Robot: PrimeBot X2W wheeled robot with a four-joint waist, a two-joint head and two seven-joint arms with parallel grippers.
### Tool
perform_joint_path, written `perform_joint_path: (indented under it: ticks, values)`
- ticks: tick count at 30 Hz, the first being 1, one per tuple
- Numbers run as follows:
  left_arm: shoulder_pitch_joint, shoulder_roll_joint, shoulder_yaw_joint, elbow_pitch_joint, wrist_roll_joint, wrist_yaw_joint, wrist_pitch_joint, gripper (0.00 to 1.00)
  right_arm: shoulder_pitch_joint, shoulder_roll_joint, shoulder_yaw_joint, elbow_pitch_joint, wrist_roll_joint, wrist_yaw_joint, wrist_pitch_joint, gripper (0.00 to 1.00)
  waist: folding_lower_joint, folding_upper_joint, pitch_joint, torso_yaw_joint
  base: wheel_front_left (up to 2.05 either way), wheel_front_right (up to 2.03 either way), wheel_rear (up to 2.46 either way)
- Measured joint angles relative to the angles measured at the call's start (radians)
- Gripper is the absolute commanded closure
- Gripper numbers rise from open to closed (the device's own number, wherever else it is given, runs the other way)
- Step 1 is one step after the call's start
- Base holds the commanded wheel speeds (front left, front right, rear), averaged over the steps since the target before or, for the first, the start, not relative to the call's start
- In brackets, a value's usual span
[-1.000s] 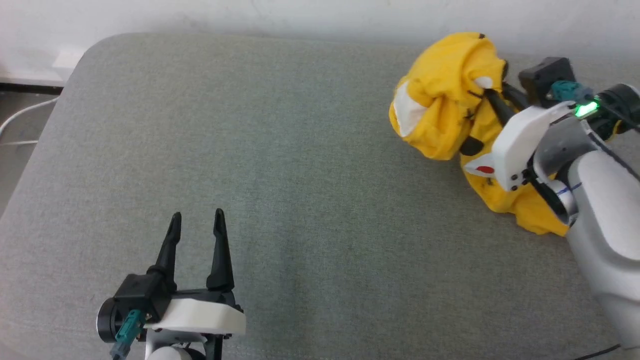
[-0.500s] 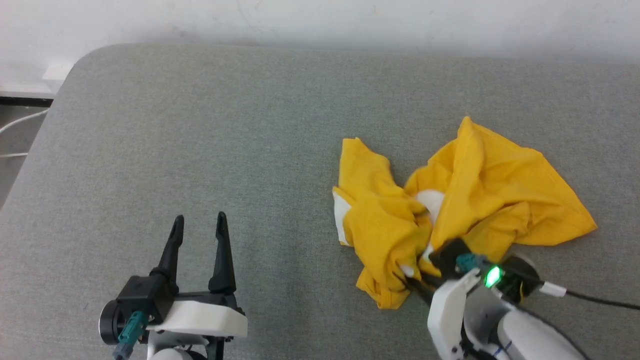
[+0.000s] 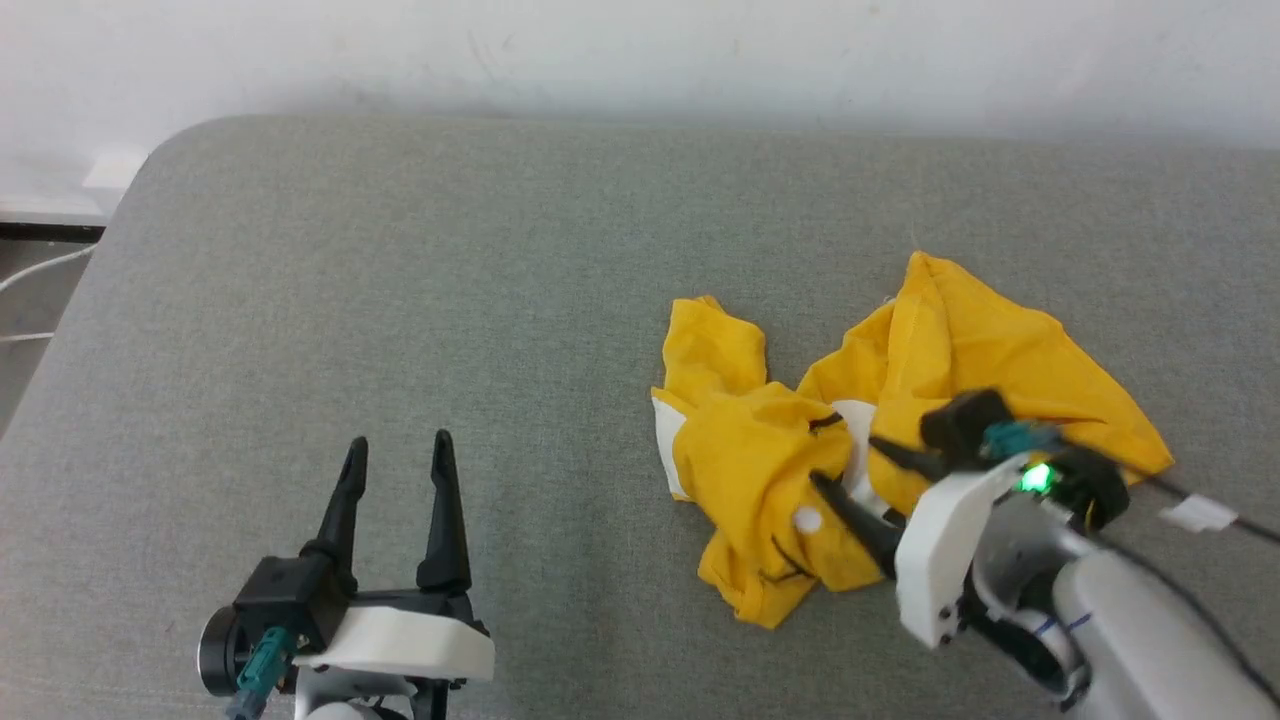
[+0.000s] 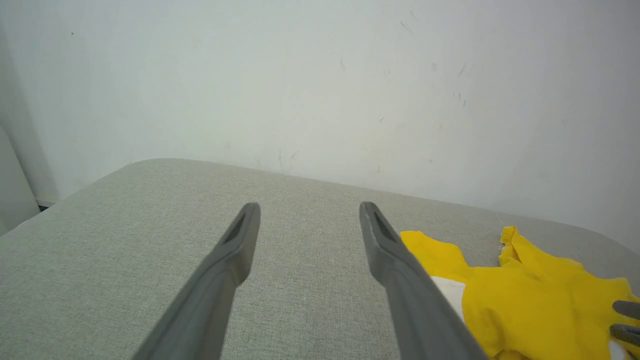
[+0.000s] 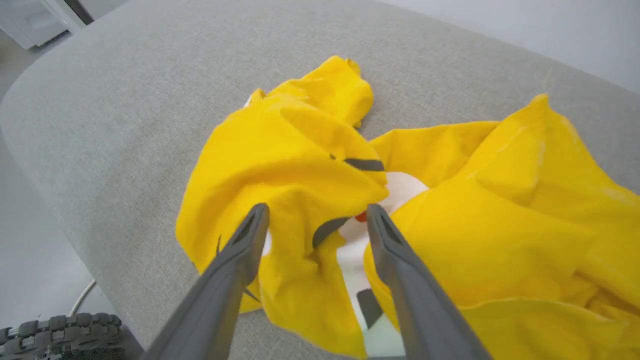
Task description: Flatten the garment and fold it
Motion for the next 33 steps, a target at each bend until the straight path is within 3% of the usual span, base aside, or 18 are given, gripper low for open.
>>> perform_joint_path:
  ticks: [5, 9, 15, 24, 25, 27, 33]
  values:
    - [0.014, 0.000, 0.000, -0.009, -0.002, 0.003, 0.000, 0.00, -0.036, -0.001, -0.130, -0.111, 0.022, 0.000, 0.080, 0.00, 0.0001, 0.0000, 0.007, 0.001, 0.00, 0.00, 0.00]
    - [0.014, 0.000, -0.006, -0.019, -0.009, 0.010, 0.000, 0.00, -0.063, -0.020, -0.226, -0.106, -0.034, 0.000, 0.158, 0.00, 0.0001, 0.0000, 0.026, 0.004, 0.00, 0.00, 0.00]
    - [-0.007, 0.000, -0.012, -0.016, -0.011, 0.009, 0.000, 0.00, -0.097, -0.052, -0.229, -0.001, -0.126, 0.000, 0.264, 0.00, 0.0002, 0.0000, 0.062, 0.019, 0.00, 0.00, 0.00]
    - [-0.033, 0.000, -0.017, -0.003, -0.012, 0.007, 0.000, 0.00, -0.147, -0.011, -0.182, 0.203, -0.168, 0.000, 0.279, 0.00, 0.0002, 0.0000, 0.101, 0.060, 0.00, 0.00, 0.00]
    - [-0.033, 0.000, -0.017, -0.002, -0.012, 0.007, 0.000, 0.00, -0.154, -0.007, -0.181, 0.221, -0.174, 0.000, 0.276, 0.27, 0.0002, 0.0000, 0.104, 0.064, 0.00, 0.00, 0.00]
    - [-0.034, 0.000, -0.018, -0.001, -0.012, 0.007, 0.000, 0.00, -0.168, 0.001, -0.178, 0.251, -0.177, 0.000, 0.258, 1.00, 0.0002, 0.0000, 0.106, 0.070, 0.00, 0.00, 0.00]
    - [-0.034, 0.000, -0.012, 0.000, -0.012, 0.008, 0.000, 0.00, -0.220, 0.008, -0.157, 0.260, -0.172, 0.000, 0.197, 1.00, 0.0002, 0.0000, 0.098, 0.065, 0.00, 0.00, 0.00]
